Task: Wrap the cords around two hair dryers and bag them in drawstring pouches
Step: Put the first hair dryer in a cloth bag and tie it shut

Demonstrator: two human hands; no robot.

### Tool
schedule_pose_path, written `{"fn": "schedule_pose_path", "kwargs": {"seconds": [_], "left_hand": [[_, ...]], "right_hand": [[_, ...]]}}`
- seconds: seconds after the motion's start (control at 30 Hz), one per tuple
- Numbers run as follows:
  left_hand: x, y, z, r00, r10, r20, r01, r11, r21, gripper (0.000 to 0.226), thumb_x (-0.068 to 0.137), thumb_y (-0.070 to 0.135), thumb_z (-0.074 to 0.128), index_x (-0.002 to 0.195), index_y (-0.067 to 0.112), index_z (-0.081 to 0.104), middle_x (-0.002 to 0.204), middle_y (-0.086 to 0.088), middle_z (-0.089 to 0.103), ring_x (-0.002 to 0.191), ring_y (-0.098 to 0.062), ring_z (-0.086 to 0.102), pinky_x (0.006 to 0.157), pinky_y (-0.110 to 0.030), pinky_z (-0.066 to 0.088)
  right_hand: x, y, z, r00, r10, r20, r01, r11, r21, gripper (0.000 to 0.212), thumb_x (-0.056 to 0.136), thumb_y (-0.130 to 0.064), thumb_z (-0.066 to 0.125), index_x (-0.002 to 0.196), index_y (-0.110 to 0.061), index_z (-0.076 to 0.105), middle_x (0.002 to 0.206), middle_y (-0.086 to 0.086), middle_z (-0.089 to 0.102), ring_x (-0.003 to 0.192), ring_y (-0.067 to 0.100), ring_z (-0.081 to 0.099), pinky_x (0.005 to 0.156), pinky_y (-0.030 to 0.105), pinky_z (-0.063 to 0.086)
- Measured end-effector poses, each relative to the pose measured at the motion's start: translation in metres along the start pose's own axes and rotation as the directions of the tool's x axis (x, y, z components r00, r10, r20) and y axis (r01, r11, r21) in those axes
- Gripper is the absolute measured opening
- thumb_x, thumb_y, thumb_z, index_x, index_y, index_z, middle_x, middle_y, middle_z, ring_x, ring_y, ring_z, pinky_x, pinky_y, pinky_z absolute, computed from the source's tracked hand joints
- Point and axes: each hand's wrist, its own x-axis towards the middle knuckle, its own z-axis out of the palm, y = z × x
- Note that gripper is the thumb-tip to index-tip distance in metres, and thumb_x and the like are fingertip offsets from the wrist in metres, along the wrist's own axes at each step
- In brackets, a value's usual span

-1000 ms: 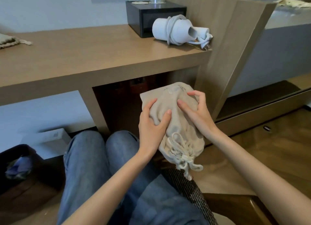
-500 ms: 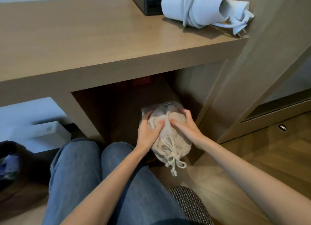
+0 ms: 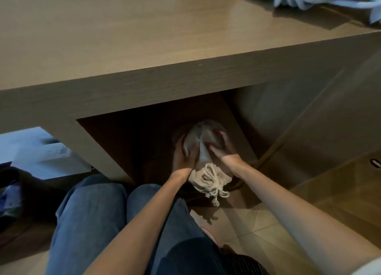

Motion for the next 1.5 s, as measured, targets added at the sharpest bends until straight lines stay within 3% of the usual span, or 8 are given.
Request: {"fn": "schedule_pose_path", "kwargs": {"seconds": [0.2,0.37,0.53,0.67,0.73,1.03,1.27,1.5], "left_hand": [[0.020,-0.021,-0.005,0.998,0.047,-0.046,-0.038,0.984,0.172,0.068,0.087,0.047,0.054,0.144,0.020,0.029,0.143,-0.012,0.042,0.129,-0.026,0.043,0.110,-0.043,0.035],[0.002,-0.008,-0.013,0.970,0.189,-0.156,-0.100,0.886,0.452,0.054,0.095,0.023,0.053,0.145,0.017,0.035,0.154,-0.018,0.018,0.142,-0.034,0.021,0.114,-0.048,0.025],[-0.031,0.005,-0.012,0.944,0.094,0.317,-0.297,0.665,0.685,0.055,0.096,0.032,0.046,0.144,0.009,0.034,0.146,-0.016,0.036,0.134,-0.030,0.034,0.109,-0.037,0.030],[-0.023,-0.001,-0.007,0.897,0.276,0.345,-0.438,0.460,0.772,0.094,0.057,0.021,0.087,0.138,0.002,0.044,0.141,-0.019,0.046,0.124,-0.035,0.052,0.098,-0.048,0.043],[-0.016,-0.002,-0.010,0.905,0.222,0.364,-0.426,0.439,0.791,0.085,0.084,0.024,0.067,0.149,0.006,0.017,0.158,-0.015,0.014,0.143,-0.031,0.023,0.114,-0.044,0.021],[0.013,-0.013,-0.041,0.997,-0.039,0.061,-0.027,0.576,0.817,0.076,0.099,0.026,0.045,0.150,0.017,-0.011,0.159,-0.007,-0.012,0.147,-0.028,-0.001,0.117,-0.044,0.003],[0.013,-0.012,-0.045,0.997,-0.057,0.044,-0.002,0.590,0.807,0.078,0.098,0.031,0.044,0.149,0.018,-0.013,0.159,-0.007,-0.013,0.146,-0.027,0.001,0.118,-0.041,0.005],[-0.001,-0.005,-0.039,0.984,0.177,-0.003,-0.127,0.715,0.688,0.070,0.094,0.025,0.053,0.150,0.012,0.012,0.157,-0.016,0.015,0.142,-0.036,0.023,0.116,-0.050,0.019]], "right_hand": [[0.020,-0.006,0.017,1.000,0.003,-0.006,-0.003,1.000,-0.013,0.059,0.090,-0.006,0.061,0.143,-0.008,0.034,0.147,0.013,0.037,0.135,0.026,0.036,0.095,0.016,0.029],[0.019,-0.005,0.018,0.999,-0.034,0.031,0.036,0.996,-0.078,0.057,0.091,-0.010,0.061,0.143,-0.011,0.037,0.146,0.011,0.041,0.133,0.026,0.040,0.100,0.022,0.032],[0.009,0.010,0.001,0.999,0.018,0.026,-0.015,0.994,-0.107,0.045,0.095,-0.014,0.055,0.139,-0.011,0.045,0.138,0.011,0.051,0.129,0.027,0.047,0.105,0.032,0.039],[0.008,0.010,-0.005,0.994,0.044,0.101,-0.039,0.998,-0.046,0.039,0.103,-0.016,0.037,0.141,-0.014,0.042,0.148,0.006,0.040,0.137,0.021,0.036,0.093,0.009,0.029],[0.014,0.008,-0.002,0.991,0.050,0.128,-0.045,0.998,-0.038,0.039,0.103,-0.015,0.036,0.141,-0.011,0.041,0.149,0.006,0.037,0.138,0.021,0.033,0.092,0.005,0.027],[0.046,-0.019,0.062,0.970,0.074,0.231,-0.070,0.997,-0.026,0.038,0.099,-0.002,0.040,0.137,0.000,0.045,0.145,0.017,0.042,0.137,0.028,0.037,0.111,0.028,0.029],[0.049,-0.025,0.072,0.968,0.017,0.250,-0.008,0.999,-0.036,0.042,0.099,0.003,0.037,0.141,0.005,0.032,0.150,0.018,0.032,0.140,0.026,0.031,0.097,0.008,0.023],[0.018,-0.031,0.048,0.984,0.002,0.178,0.015,0.995,-0.095,0.039,0.097,-0.011,0.049,0.135,-0.016,0.048,0.139,0.010,0.048,0.129,0.028,0.045,0.100,0.030,0.038]]}}
